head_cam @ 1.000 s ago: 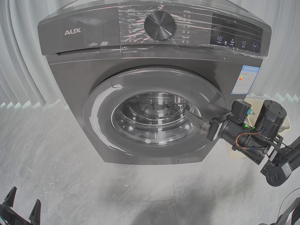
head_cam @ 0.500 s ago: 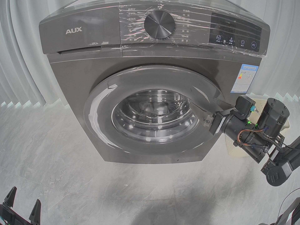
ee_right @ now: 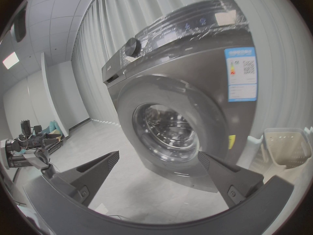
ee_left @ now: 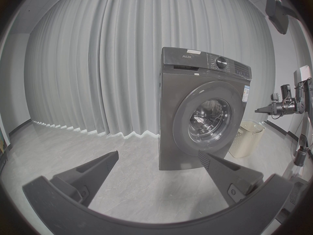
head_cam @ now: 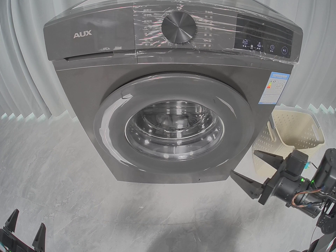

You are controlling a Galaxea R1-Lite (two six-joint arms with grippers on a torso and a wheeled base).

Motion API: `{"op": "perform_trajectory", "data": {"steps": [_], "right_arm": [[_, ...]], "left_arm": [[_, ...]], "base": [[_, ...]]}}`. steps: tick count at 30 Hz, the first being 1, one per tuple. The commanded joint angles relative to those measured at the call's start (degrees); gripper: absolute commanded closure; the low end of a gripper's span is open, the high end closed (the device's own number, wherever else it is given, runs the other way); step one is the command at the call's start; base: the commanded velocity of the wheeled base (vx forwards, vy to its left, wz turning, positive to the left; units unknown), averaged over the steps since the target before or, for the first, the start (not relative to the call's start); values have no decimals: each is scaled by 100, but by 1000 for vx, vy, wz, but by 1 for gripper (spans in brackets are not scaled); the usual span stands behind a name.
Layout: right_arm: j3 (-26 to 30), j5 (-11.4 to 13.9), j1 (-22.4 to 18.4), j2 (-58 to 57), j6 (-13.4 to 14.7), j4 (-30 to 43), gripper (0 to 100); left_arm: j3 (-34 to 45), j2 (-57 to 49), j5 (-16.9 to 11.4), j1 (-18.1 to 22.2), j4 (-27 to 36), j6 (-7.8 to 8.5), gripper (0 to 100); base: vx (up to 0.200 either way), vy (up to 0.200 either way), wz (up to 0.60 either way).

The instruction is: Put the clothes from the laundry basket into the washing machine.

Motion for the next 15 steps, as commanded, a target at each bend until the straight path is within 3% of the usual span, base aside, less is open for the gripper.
{"op": "perform_trajectory", "data": {"steps": [1, 4, 7, 10, 15], "right_arm": [[617, 49, -662, -1141, -246, 51, 0], [898, 40, -1049, -1792, -325, 174, 0], [1003, 66, -1681, -2697, -369, 763, 0], [1003, 49, -1963, -3620, -378, 1545, 0], [1003, 66, -2674, -5387, -554, 3522, 0]], "left_arm": [[92, -93, 0, -7, -1, -35, 0], [92, -93, 0, -7, -1, -43, 0], [92, -93, 0, -7, -1, -43, 0], [92, -93, 0, -7, -1, -43, 0], [92, -93, 0, -7, -1, -70, 0]], "base": [[0, 0, 0], [0, 0, 0], [0, 0, 0], [0, 0, 0], [0, 0, 0]]}}
